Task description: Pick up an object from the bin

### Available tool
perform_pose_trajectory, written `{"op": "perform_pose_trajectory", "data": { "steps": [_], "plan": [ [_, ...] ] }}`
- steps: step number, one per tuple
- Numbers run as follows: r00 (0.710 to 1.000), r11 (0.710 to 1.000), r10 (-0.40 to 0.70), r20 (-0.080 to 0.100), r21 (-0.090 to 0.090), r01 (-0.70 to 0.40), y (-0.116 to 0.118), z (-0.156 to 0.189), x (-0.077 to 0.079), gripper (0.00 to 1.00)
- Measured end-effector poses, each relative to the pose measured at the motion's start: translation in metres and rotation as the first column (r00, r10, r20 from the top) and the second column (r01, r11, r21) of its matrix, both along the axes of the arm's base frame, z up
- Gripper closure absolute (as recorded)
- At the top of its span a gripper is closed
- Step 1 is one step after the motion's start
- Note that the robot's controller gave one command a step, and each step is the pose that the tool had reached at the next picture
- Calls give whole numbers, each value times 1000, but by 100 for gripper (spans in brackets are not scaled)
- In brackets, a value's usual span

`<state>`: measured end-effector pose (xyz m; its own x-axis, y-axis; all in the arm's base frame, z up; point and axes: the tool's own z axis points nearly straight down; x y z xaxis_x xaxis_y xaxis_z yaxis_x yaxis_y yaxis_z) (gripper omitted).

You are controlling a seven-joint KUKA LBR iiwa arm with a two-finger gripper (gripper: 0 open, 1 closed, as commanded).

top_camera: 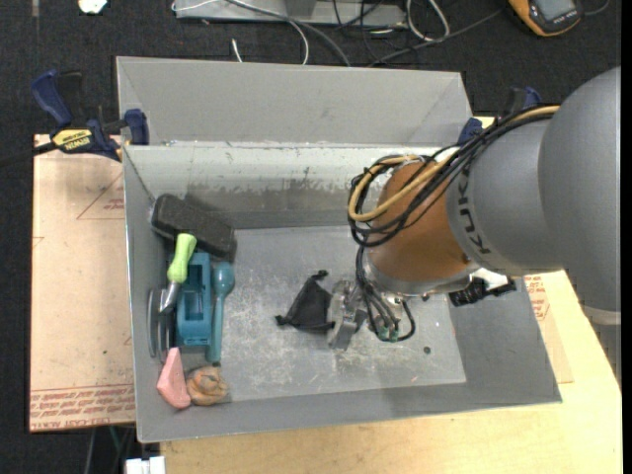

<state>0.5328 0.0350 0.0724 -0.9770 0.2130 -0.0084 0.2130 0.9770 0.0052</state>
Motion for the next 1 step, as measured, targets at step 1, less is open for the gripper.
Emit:
{"op": "perform_pose_trajectory", "data": {
  "steps": [1],
  "plan": [
    [999, 999, 46, -8, -1, -46, 13, 59, -3, 100]
  ]
}}
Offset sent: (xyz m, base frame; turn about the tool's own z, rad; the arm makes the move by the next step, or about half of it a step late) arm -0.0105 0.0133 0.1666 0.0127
